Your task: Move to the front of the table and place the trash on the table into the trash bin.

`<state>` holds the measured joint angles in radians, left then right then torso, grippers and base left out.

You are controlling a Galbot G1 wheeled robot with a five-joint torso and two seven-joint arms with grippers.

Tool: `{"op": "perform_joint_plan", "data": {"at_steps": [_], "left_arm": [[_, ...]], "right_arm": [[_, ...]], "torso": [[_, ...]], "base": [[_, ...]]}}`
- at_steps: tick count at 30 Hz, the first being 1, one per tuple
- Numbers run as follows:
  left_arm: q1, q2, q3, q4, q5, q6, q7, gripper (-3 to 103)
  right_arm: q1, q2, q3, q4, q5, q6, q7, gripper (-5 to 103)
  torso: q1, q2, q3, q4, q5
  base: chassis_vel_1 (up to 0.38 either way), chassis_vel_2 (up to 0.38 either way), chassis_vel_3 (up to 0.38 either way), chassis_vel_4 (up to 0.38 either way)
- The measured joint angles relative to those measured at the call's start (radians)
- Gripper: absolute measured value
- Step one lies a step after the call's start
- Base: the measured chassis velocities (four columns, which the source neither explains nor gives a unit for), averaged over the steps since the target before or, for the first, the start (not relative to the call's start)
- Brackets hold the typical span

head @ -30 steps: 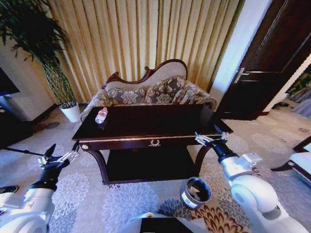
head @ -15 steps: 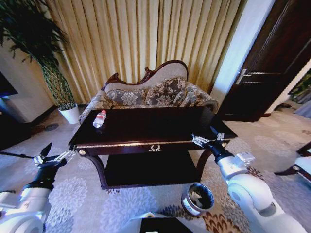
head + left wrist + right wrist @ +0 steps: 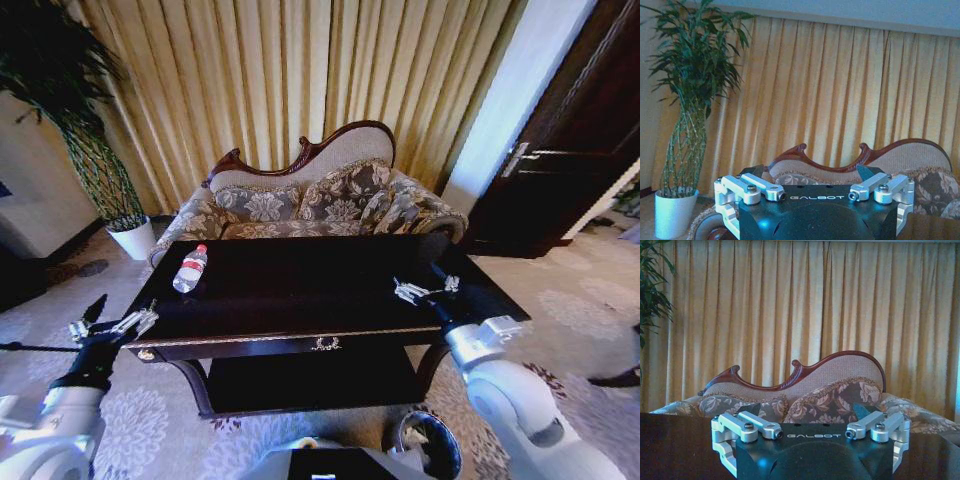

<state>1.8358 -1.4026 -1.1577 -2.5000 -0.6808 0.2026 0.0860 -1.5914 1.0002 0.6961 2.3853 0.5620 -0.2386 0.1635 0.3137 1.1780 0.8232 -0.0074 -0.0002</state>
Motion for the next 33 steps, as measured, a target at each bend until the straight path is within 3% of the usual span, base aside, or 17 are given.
{"op": "perform_joint_plan", "data": {"at_steps": [4,5,8,10,13,15,19,25,29,33], "left_arm": [[-0.075,0.100,0.019,0.000,-0.025,0.069,-0.110,100],[-0.075,0.100,0.019,0.000,-0.025,0.069,-0.110,100],[-0.168,0.219,0.043,0.029,-0.077,0.151,-0.204,100],[-0.183,0.238,0.049,0.041,-0.081,0.165,-0.216,100],[-0.261,0.342,0.075,0.098,-0.132,0.261,-0.275,100],[-0.274,0.356,0.080,0.109,-0.143,0.272,-0.280,100],[-0.407,0.485,0.127,0.231,-0.217,0.322,-0.295,100],[-0.483,0.541,0.182,0.303,-0.276,0.365,-0.333,100],[-0.524,0.571,0.207,0.358,-0.362,0.462,-0.378,100],[-0.549,0.593,0.223,0.414,-0.398,0.493,-0.377,100]], "right_arm": [[-0.007,0.006,-0.002,-0.015,0.005,-0.001,0.000,100],[-0.007,0.006,-0.002,-0.015,0.005,-0.001,0.000,100],[-0.017,0.013,0.000,-0.026,0.006,-0.001,0.001,100],[-0.019,0.015,0.000,-0.027,0.006,-0.001,0.001,100],[-0.029,0.021,0.004,-0.036,0.004,-0.001,0.002,100],[-0.029,0.022,0.005,-0.039,0.004,0.000,0.002,100],[-0.026,0.027,0.009,-0.071,0.000,0.004,0.003,100],[-0.024,0.034,0.010,-0.093,-0.006,0.008,0.003,100],[-0.024,0.037,0.008,-0.122,-0.016,0.022,0.004,100],[-0.023,0.039,0.008,-0.127,-0.016,0.024,0.005,100]], "torso": [[-0.001,0.001,0.000,0.0000,0.0002],[-0.001,0.001,0.000,0.0000,0.0002],[0.000,0.000,0.000,-0.0003,0.0002],[0.000,0.000,0.000,-0.0003,0.0001],[0.001,0.000,0.001,0.0002,-0.0004],[0.001,0.000,0.000,0.0002,-0.0003],[0.000,0.000,0.000,-0.0002,0.0001],[0.001,0.000,0.000,-0.0002,-0.0003],[0.001,0.000,0.000,0.0001,0.0002],[0.000,0.000,0.000,0.0001,0.0002]], "base": [[0.025,-0.031,-0.028,0.041],[0.029,-0.025,-0.021,0.054],[0.000,0.000,0.000,0.000],[0.000,0.000,0.000,0.000],[0.000,0.000,0.000,0.000],[0.000,0.000,0.000,0.000],[0.000,0.000,0.000,0.000],[0.000,0.000,0.000,0.000],[0.000,0.000,0.000,0.000],[0.000,0.000,0.000,0.000]]}}
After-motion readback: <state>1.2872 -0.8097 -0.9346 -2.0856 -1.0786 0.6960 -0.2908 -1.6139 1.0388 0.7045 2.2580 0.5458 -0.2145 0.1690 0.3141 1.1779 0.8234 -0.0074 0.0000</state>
